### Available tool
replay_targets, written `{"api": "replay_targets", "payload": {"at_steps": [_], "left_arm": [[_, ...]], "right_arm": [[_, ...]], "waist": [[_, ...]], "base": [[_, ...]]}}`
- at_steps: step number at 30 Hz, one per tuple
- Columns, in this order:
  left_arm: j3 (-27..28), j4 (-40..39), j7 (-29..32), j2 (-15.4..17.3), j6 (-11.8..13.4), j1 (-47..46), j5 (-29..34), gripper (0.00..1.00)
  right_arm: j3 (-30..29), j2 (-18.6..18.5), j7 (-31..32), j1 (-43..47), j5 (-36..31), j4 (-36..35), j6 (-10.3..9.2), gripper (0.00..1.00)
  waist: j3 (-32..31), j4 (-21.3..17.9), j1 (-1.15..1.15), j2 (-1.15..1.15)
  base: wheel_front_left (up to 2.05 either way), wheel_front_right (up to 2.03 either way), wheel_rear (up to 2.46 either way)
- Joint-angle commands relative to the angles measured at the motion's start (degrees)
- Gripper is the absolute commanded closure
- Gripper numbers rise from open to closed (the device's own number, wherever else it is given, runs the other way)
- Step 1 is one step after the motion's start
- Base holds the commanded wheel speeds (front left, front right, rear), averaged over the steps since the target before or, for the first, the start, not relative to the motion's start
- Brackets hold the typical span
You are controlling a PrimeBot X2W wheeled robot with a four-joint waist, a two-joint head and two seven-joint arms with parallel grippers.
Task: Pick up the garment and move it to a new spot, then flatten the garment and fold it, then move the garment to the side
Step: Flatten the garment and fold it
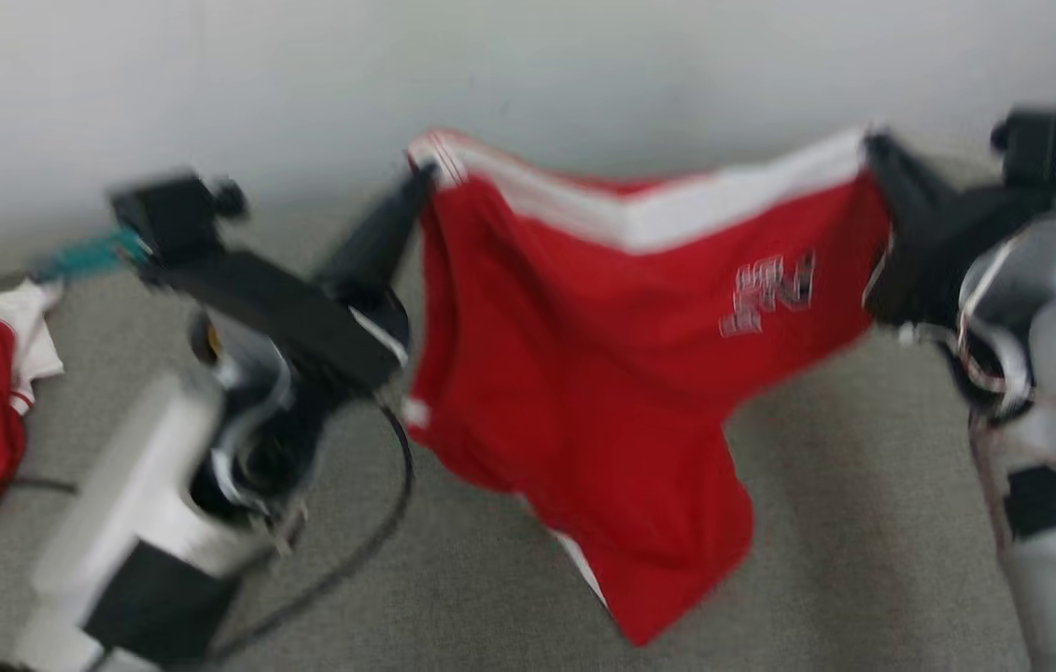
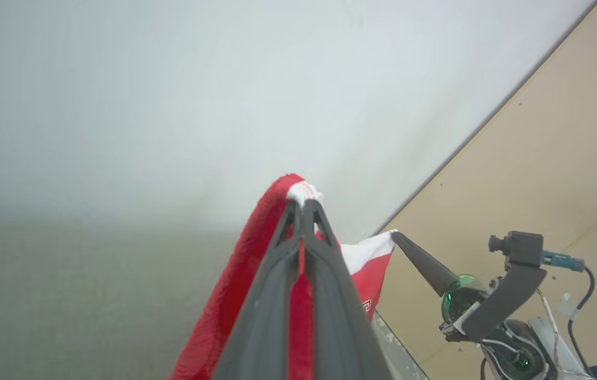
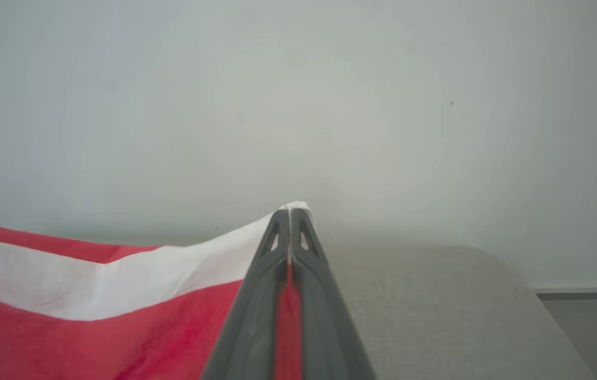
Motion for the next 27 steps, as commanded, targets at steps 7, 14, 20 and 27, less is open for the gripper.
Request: {"api": "replay_targets", "payload": {"at_steps": [7,14,20,27], "left_arm": [[7.9,3.6,-7.6,1.9,-3.6,-18.4,3.3,1.00],[9.4,1.3,-21.7,1.5,-6.9,-28.1,8.5,1.00],[3.3,1.2,-22.3,4.7,-6.9,-17.2,4.5,1.00],[-4.2,7.3,-23.3,6.7,-6.9,1.3,1.9,1.00]], "right_arm": [[2.2,1.2,-16.4,-20.5,-7.4,5.0,0.20,1.00],[-1.1,1.2,-34.0,-30.5,-13.4,6.9,0.20,1.00],[2.6,0.7,-30.6,-23.4,-12.4,13.9,0.19,1.00],[10.3,-0.4,-25.2,-12.2,-5.6,19.2,0.15,1.00]], "waist": [[15.2,-6.7,0.00,-0.01],[16.3,-6.6,0.00,-0.01],[15.3,-6.3,0.00,-0.01],[13.4,-6.5,0.00,-0.01]], "base": [[0.00,0.00,0.00],[0.00,0.00,0.00],[0.00,0.00,0.00],[0.00,0.00,0.00]]}}
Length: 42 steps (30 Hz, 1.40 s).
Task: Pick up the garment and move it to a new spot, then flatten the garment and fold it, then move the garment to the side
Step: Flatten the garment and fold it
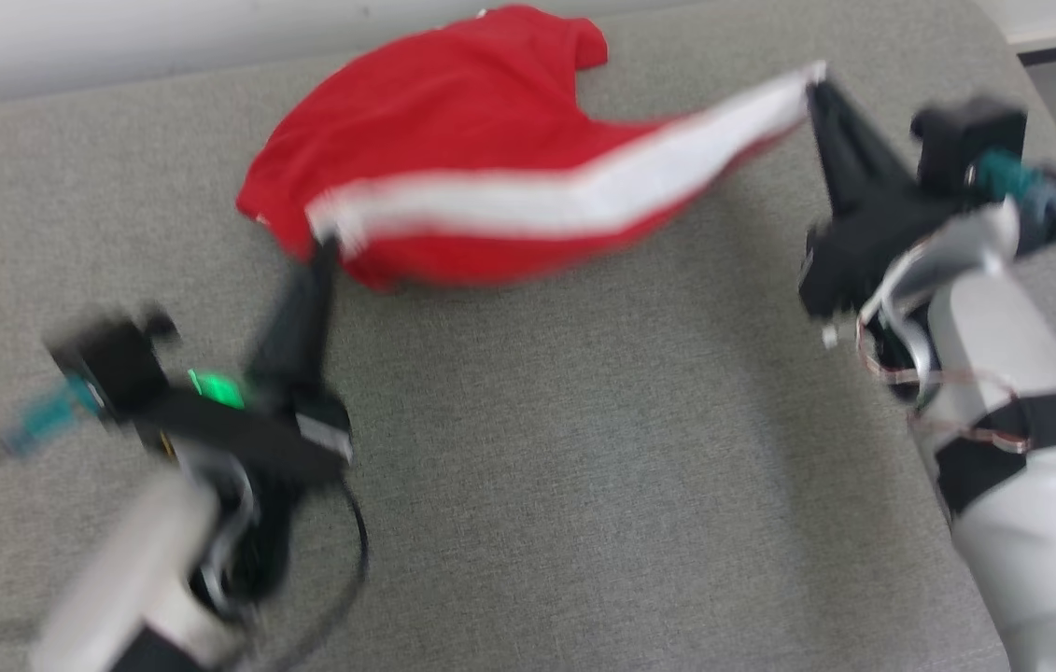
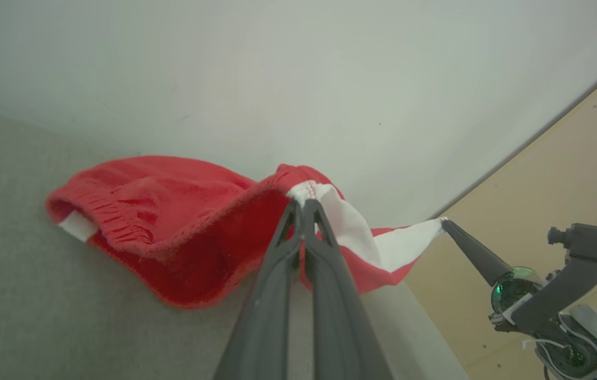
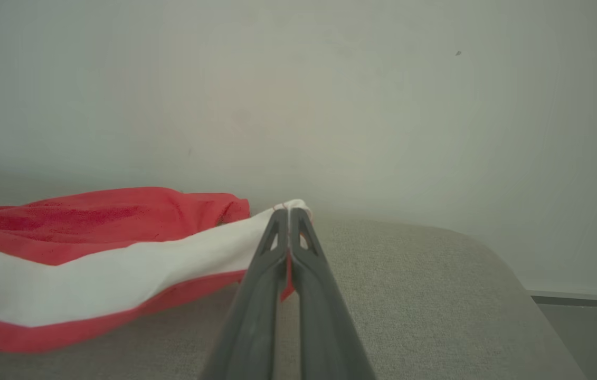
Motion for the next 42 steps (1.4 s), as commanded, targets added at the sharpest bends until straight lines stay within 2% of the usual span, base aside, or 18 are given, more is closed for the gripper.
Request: {"api": "replay_targets", "payload": {"at_steps": [1,4,7,10,13,19,21,22,28,30,35,39,42], "left_arm": [[-0.4,-0.2,-0.4,-0.1,0.0,1.2,-0.8,1.00],[-2.5,0.3,-0.6,0.5,0.0,7.7,-3.7,1.00],[-5.9,0.5,-0.3,1.6,0.0,13.4,-5.6,1.00],[-9.6,0.5,0.0,2.7,-0.1,17.3,-6.0,1.00],[-11.7,0.7,-0.3,2.9,-0.1,20.9,-6.6,1.00],[-12.1,1.3,-0.7,2.7,-0.1,25.7,-6.6,1.00],[-12.6,1.4,-0.7,3.2,-0.1,27.4,-6.5,1.00],[-13.8,1.3,0.0,4.2,-0.1,28.9,-6.6,1.00],[-17.4,-0.5,5.8,8.5,0.0,33.5,-8.4,1.00],[-17.6,-1.0,5.9,10.0,1.1,34.0,-7.3,1.00],[-15.9,-3.5,2.8,9.0,0.9,33.5,-7.1,1.00],[-14.9,-4.3,1.7,7.5,0.9,31.5,-6.7,1.00],[-13.4,-3.8,0.9,5.6,2.1,28.8,-5.9,1.00]], "right_arm": [[0.2,-0.7,0.0,0.8,1.0,-0.4,0.08,1.00],[4.2,-2.5,1.2,6.3,5.8,-2.8,0.08,1.00],[7.3,-6.4,3.6,12.4,10.0,-6.3,0.07,1.00],[9.1,-10.0,8.7,19.5,14.4,-11.0,0.07,1.00],[8.7,-13.2,16.4,27.4,18.7,-16.4,0.07,1.00],[3.4,-17.5,32.4,43.6,24.2,-30.2,0.07,1.00],[1.2,-17.7,37.4,48.2,25.5,-34.0,0.08,1.00],[-1.3,-17.4,42.6,52.6,26.5,-37.5,0.07,1.00],[-9.4,-13.6,54.9,63.5,26.9,-46.9,0.07,1.00],[-11.7,-11.8,56.2,65.6,26.1,-50.1,0.07,1.00],[-12.5,-9.8,53.2,63.8,24.6,-55.0,0.07,1.00],[-11.1,-10.9,49.7,59.0,23.0,-53.9,0.07,1.00],[-9.8,-11.7,45.7,53.0,20.9,-50.4,0.07,1.00]], "waist": [[-1.3,-0.1,-0.01,-0.01],[-3.9,0.3,-0.01,-0.01],[-7.0,0.8,-0.01,-0.01],[-10.3,1.4,-0.01,-0.01],[-13.4,1.6,-0.01,-0.01],[-16.8,1.5,-0.01,-0.01],[-17.6,1.2,-0.01,-0.01],[-17.9,0.8,-0.01,-0.01],[-18.4,0.7,-0.01,-0.01],[-18.4,0.9,-0.01,-0.01],[-18.3,1.8,-0.01,-0.01],[-18.0,2.6,-0.01,-0.01],[-17.5,3.9,-0.01,-0.01]], "base": [[0.00,0.00,0.00],[0.00,0.00,0.00],[0.00,0.00,0.00],[0.00,0.00,0.00],[0.00,0.00,0.00],[0.00,0.00,0.00],[0.00,0.00,0.00],[0.00,0.00,0.00],[0.00,0.00,0.00],[0.00,0.00,0.00],[0.00,0.00,0.00],[0.00,0.00,0.00],[0.00,0.00,0.00]]}}
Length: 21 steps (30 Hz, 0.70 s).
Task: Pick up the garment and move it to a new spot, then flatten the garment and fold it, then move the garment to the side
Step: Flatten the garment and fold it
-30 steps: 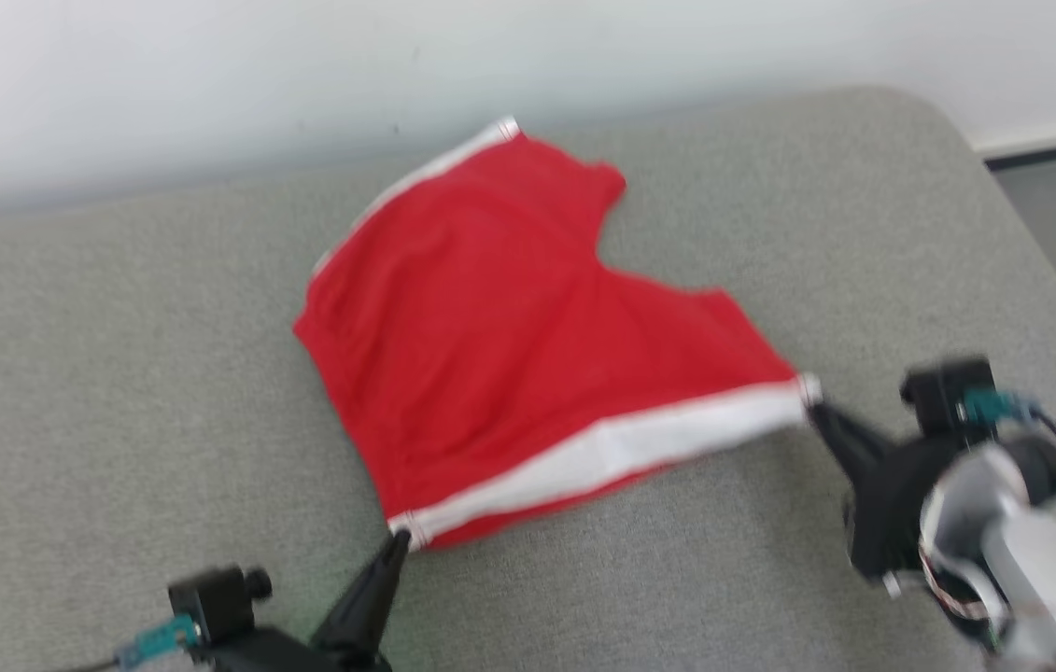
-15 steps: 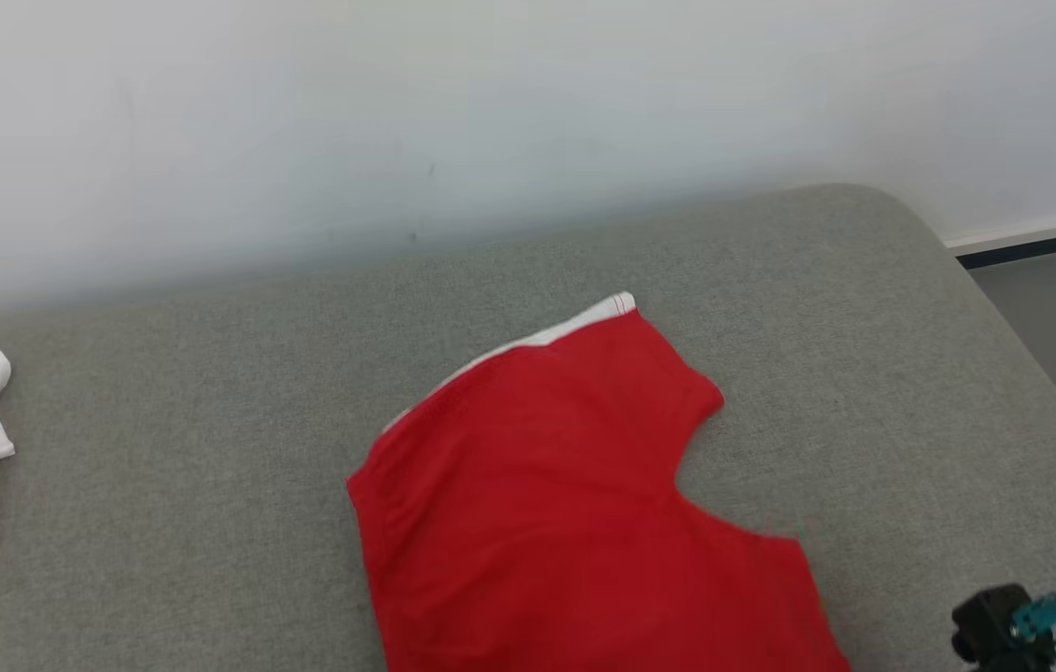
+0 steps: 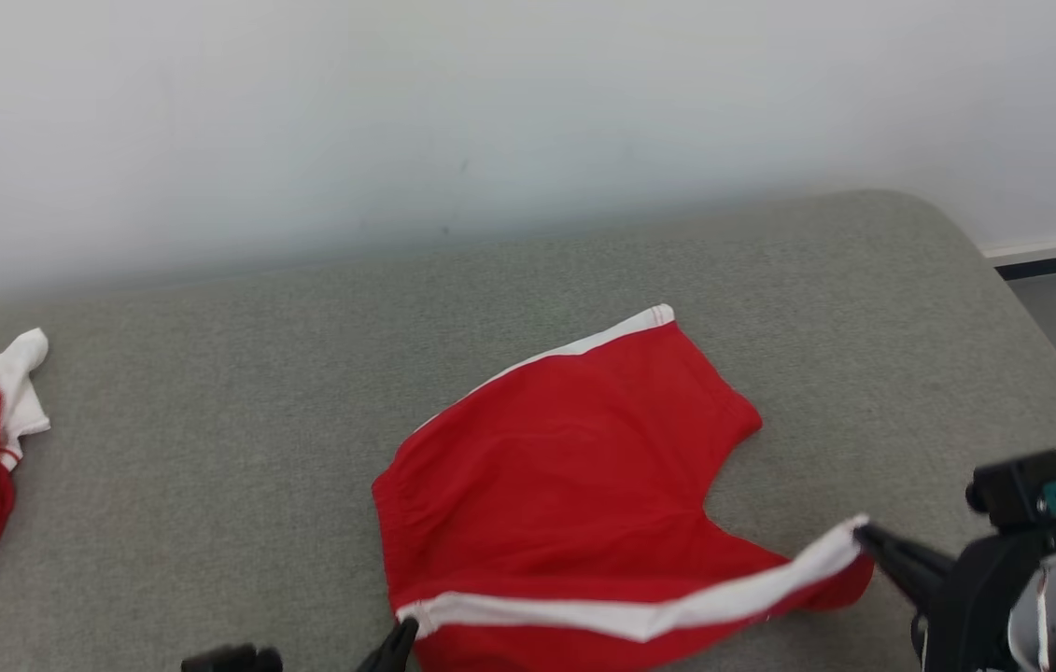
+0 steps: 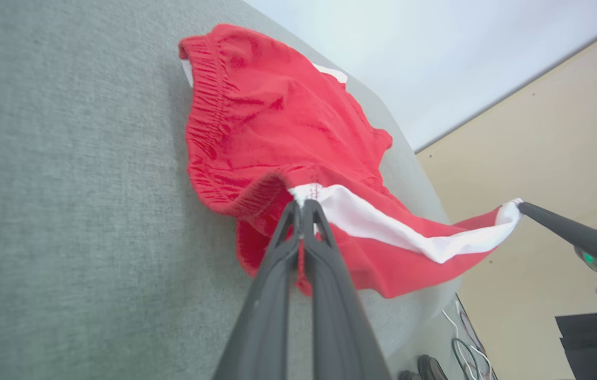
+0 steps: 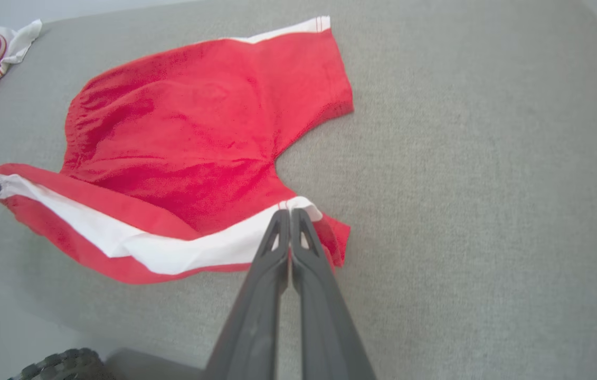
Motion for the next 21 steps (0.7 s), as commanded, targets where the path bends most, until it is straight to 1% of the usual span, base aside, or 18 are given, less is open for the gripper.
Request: {"api": "replay_targets", "payload": {"at_steps": [1,5,7,8,11,13,16,21], "left_arm": [[0.3,0.5,-0.4,-0.7,0.5,-1.6,0.7,1.00],[1.1,2.5,-0.3,-4.2,2.8,-7.2,2.1,1.00],[1.5,4.0,-0.5,-6.0,3.7,-9.8,2.8,1.00],[1.5,4.8,-0.5,-6.9,4.2,-11.2,3.1,1.00],[1.9,7.3,-0.8,-9.3,5.2,-15.1,4.1,1.00],[2.1,9.2,-0.9,-10.8,5.9,-17.4,4.8,1.00],[1.8,12.1,-0.7,-12.5,7.2,-20.5,6.3,1.00],[1.8,16.0,-0.4,-14.4,8.2,-24.6,6.8,1.00]], "right_arm": [[0.3,-0.4,-1.2,-2.2,-1.2,1.4,0.06,1.00],[2.8,-0.8,-6.1,-11.1,-4.9,7.9,0.06,1.00],[5.1,-2.5,-8.2,-15.6,-8.6,11.4,0.06,1.00],[6.2,-2.6,-9.1,-17.8,-10.0,13.2,0.06,1.00],[9.3,-1.8,-11.8,-24.2,-13.4,18.6,0.06,1.00],[10.1,-1.0,-13.4,-27.8,-15.1,22.5,0.06,1.00],[10.6,0.5,-15.8,-32.2,-17.2,28.4,0.06,1.00],[9.6,3.0,-21.1,-38.2,-20.1,36.8,0.06,1.00]], "waist": [[0.8,1.4,0.00,0.00],[2.8,3.8,0.00,0.00],[4.0,4.9,0.00,0.00],[4.8,5.3,0.00,0.00],[6.4,6.5,0.00,0.00],[7.5,7.1,0.00,0.00],[8.7,7.9,0.00,0.00],[10.7,8.9,0.00,0.00]], "base": [[0.00,0.00,0.00],[0.00,0.00,0.00],[0.00,0.00,0.00],[0.00,0.00,0.00],[0.00,0.00,0.00],[0.00,0.00,0.00],[0.00,0.00,0.00],[0.00,0.00,0.00]]}}
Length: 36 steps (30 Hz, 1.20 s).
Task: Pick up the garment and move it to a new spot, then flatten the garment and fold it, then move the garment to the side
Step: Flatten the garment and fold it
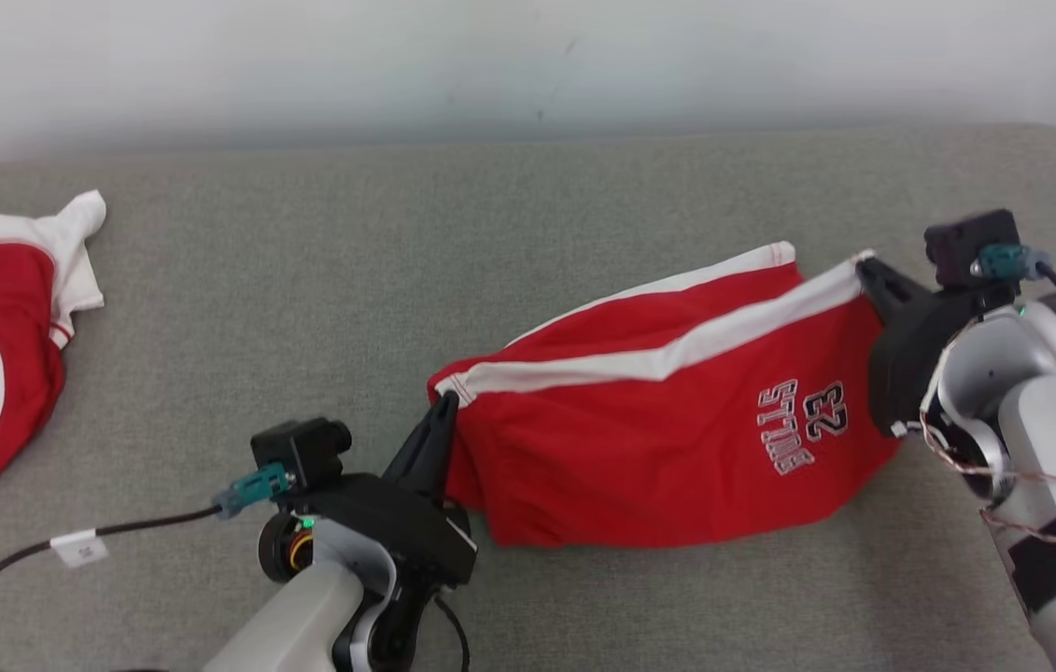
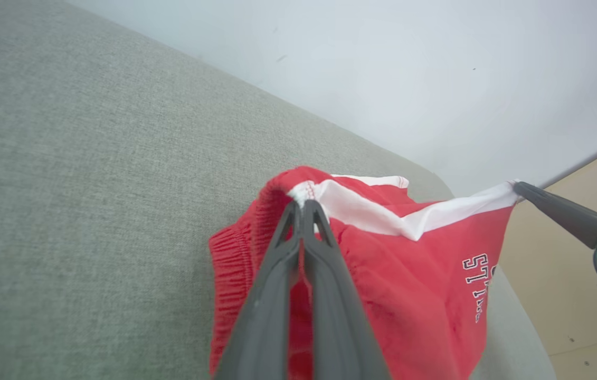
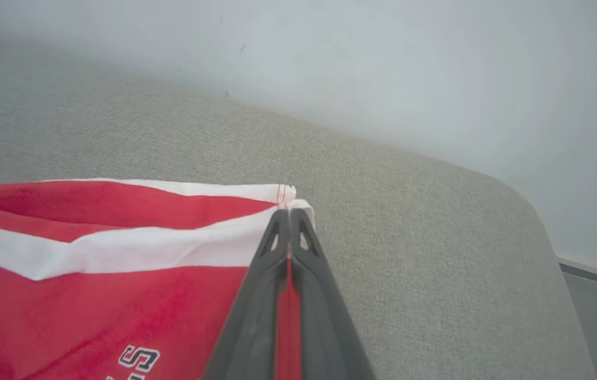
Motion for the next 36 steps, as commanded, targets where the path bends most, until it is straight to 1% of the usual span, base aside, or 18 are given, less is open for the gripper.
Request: {"api": "replay_targets", "payload": {"at_steps": [1,6,8,16,21,22,23,24,28,31,33,36], "left_arm": [[0.2,0.8,0.0,-0.4,0.4,-1.3,0.4,1.00],[0.4,3.4,0.2,-1.7,1.1,-4.4,0.9,1.00],[-0.2,4.5,0.3,-1.7,1.8,-5.8,1.9,1.00],[-0.5,7.2,0.5,-3.5,1.5,-9.2,2.7,1.00],[-0.7,8.6,0.5,-4.1,1.5,-10.3,3.0,1.00],[-1.0,8.9,0.4,-4.2,1.2,-10.6,3.3,0.78],[-0.7,9.1,0.1,-4.4,1.4,-10.9,3.3,0.06],[-0.6,9.3,-0.2,-4.4,1.4,-11.2,3.7,0.00],[0.1,9.7,-1.2,-3.9,1.4,-10.9,5.4,0.00],[1.5,8.6,-1.6,-2.6,1.5,-9.3,7.9,0.00],[3.3,6.1,-1.7,-1.2,1.9,-8.0,11.5,0.00],[6.0,0.5,-1.6,1.0,2.8,-3.0,17.9,0.00]], "right_arm": [[-0.5,0.7,-1.3,-1.5,-0.9,1.6,0.06,1.00],[-2.7,2.8,-6.0,-6.2,-4.5,8.4,0.06,1.00],[-4.0,3.5,-7.3,-7.7,-5.5,10.9,0.06,1.00],[-6.3,6.4,-11.9,-13.3,-9.6,18.6,0.06,1.00],[-7.2,7.5,-12.9,-15.2,-10.9,22.1,0.06,1.00],[-7.7,7.8,-12.7,-15.5,-11.1,23.1,0.06,1.00],[-7.6,8.2,-12.7,-15.7,-11.4,23.8,0.06,0.81],[-7.9,8.5,-13.2,-16.0,-11.1,24.3,0.06,0.00],[-8.4,8.9,-15.7,-16.9,-10.6,26.0,0.06,0.00],[-8.3,9.0,-15.8,-17.2,-9.2,27.1,0.06,0.00],[-8.4,8.5,-14.6,-17.3,-8.0,27.7,0.06,0.00],[-9.5,7.0,-10.7,-16.7,-6.0,29.0,0.06,0.00]], "waist": [[1.8,1.3,-0.02,-0.01],[3.6,2.2,-0.02,-0.01],[4.4,2.5,-0.02,-0.01],[7.0,3.6,-0.02,-0.01],[7.9,4.0,-0.02,-0.01],[8.0,4.1,-0.02,-0.01],[8.0,4.1,-0.02,-0.01],[8.0,4.2,-0.02,-0.01],[7.2,4.2,-0.02,-0.01],[5.9,4.0,-0.02,-0.01],[4.9,4.0,-0.02,-0.01],[3.2,4.1,-0.02,-0.01]], "base": [[0.00,0.00,0.00],[0.00,0.00,0.00],[0.00,0.00,0.00],[0.00,0.00,0.00],[0.00,0.00,0.00],[0.00,0.00,0.00],[0.00,0.00,0.00],[0.00,0.00,0.00],[0.00,0.00,0.00],[0.00,0.00,0.00],[0.00,0.00,0.00],[0.00,0.00,0.00]]}}
